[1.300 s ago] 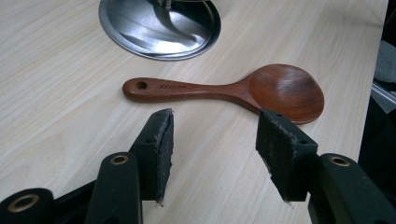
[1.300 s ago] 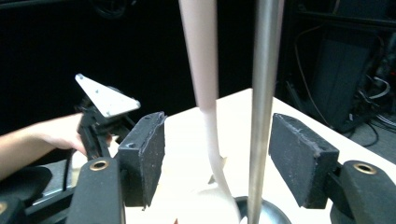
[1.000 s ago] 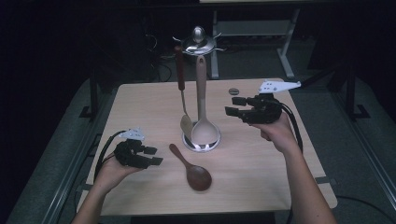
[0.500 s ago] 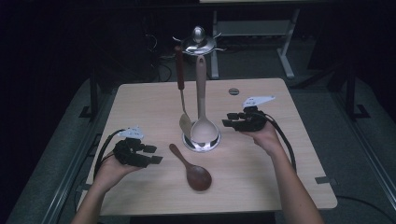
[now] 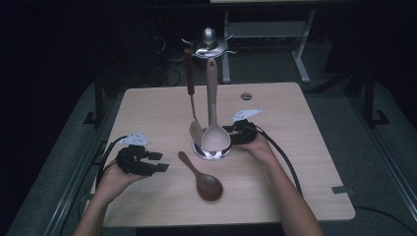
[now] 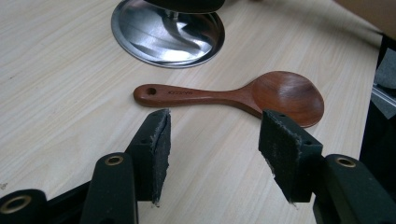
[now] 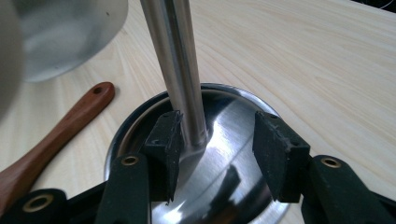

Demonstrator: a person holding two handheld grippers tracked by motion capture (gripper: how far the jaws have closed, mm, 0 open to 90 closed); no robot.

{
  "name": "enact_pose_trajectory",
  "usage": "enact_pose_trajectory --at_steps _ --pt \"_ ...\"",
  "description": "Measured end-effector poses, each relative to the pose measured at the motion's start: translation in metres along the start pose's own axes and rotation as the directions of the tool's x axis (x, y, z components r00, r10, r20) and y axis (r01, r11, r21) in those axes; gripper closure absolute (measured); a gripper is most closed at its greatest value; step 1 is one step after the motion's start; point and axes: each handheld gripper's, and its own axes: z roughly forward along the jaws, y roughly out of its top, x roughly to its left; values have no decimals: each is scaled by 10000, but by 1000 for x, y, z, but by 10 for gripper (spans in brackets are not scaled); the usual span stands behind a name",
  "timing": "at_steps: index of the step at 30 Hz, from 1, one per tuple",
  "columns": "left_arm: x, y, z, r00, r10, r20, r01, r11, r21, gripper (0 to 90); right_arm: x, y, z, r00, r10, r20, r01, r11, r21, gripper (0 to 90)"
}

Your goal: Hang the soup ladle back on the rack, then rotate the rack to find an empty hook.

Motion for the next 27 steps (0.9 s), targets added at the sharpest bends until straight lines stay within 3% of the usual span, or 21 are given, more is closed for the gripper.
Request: enact_pose_trajectory --at_steps 4,9,13,22,27 --pt "-1 1 -2 10000 52 -11 -52 10000 -4 436 3 -1 11 9998 -19 -220 20 10000 83 526" --pt "-3 6 -5 10000 67 -11 -67 9999 -76 436 10 0 18 9990 -327 -302 332 9993 178 665" --pt "-5 16 -9 9998 201 -40 -201 9997 -154 436 12 0 20 9987 -391 -311 400 9988 283 712" --pt "-11 54 -22 9982 586 -89 -590 9971 -485 461 15 0 20 9986 -499 -158 505 9981 344 722" --pt "-15 84 -35 9956 928 126 -917 9933 -702 606 16 0 20 9988 -487 -87 490 9982 348 722"
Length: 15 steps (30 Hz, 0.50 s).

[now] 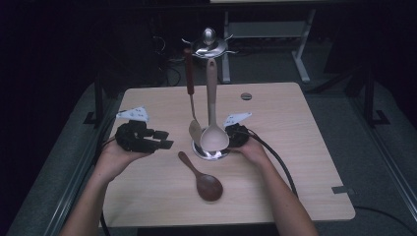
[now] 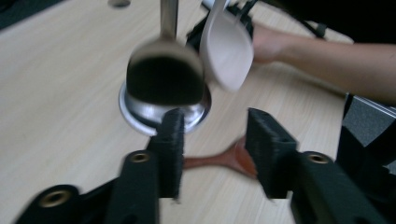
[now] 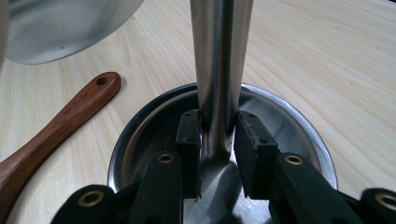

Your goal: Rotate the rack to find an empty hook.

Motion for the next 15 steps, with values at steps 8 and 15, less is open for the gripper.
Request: enact_pose_trajectory --at_steps 8,15 --pt "-2 57 -19 9948 735 701 -721 9971 -228 898 1 0 0 10000 49 65 -49 10000 26 723" --pt "-4 101 -37 9905 1045 896 -991 9931 -630 900 1 1 0 10000 36 88 -37 10000 79 723"
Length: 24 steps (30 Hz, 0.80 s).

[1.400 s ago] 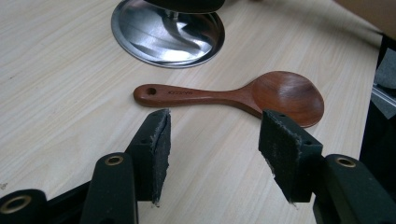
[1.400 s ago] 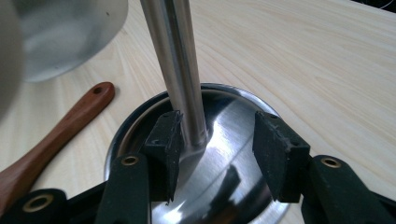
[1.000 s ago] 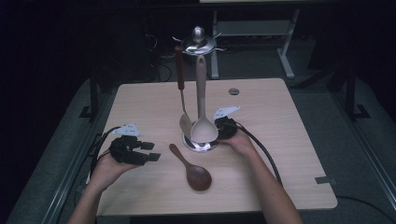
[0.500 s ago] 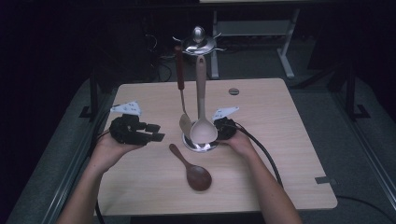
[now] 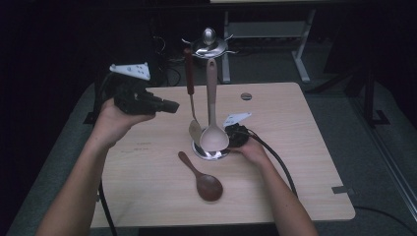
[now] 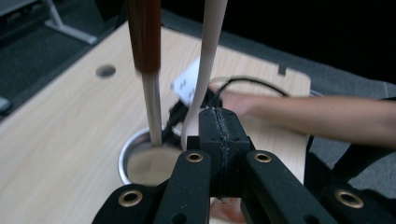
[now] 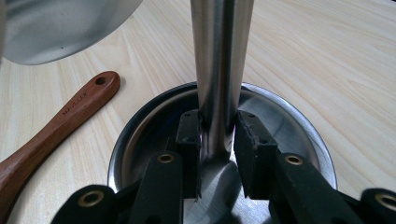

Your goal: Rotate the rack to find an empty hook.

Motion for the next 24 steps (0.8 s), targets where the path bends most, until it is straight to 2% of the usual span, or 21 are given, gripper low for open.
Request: enact_pose_trajectory --at_steps 6,10,15,18,24 --pt "3 43 -14 9998 203 79 -199 9988 -439 900 1 0 0 10000 -28 41 28 10000 26 724" --pt "3 62 -17 9995 312 56 -307 9973 -670 900 1 1 0 9999 -79 82 78 9999 89 726" --pt "0 77 -16 9991 426 -75 -430 9964 -730 900 2 1 0 9997 -202 134 201 9998 97 727" --pt "0 81 -15 9981 539 -289 -558 9960 -702 900 2 1 0 9996 -224 144 222 9997 114 727" --pt "9 84 -15 9977 269 -624 -314 9969 -716 900 2 1 0 9995 -282 142 280 9996 94 728"
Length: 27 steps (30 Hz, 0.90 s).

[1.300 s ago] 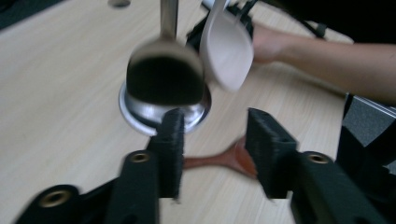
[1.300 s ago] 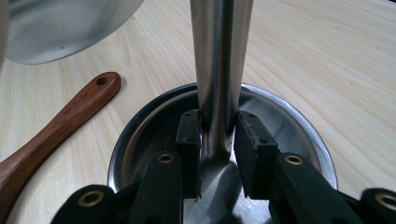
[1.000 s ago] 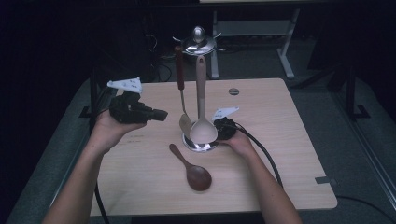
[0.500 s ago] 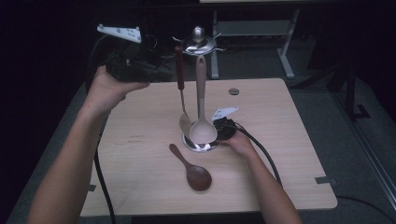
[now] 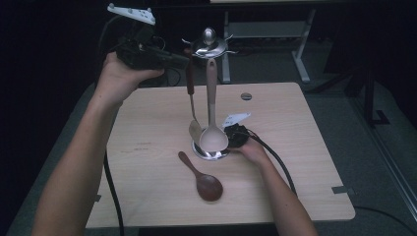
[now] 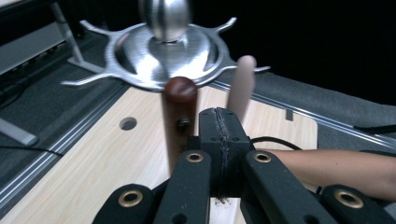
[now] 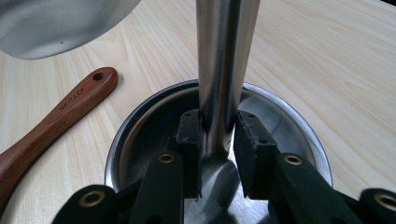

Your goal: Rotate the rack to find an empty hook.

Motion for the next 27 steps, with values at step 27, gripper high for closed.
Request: enact_pose_trajectory --at_steps 27 --pt "8 9 4 9995 108 -282 -99 9995 296 900 1 0 0 9993 -334 180 333 9994 39 733"
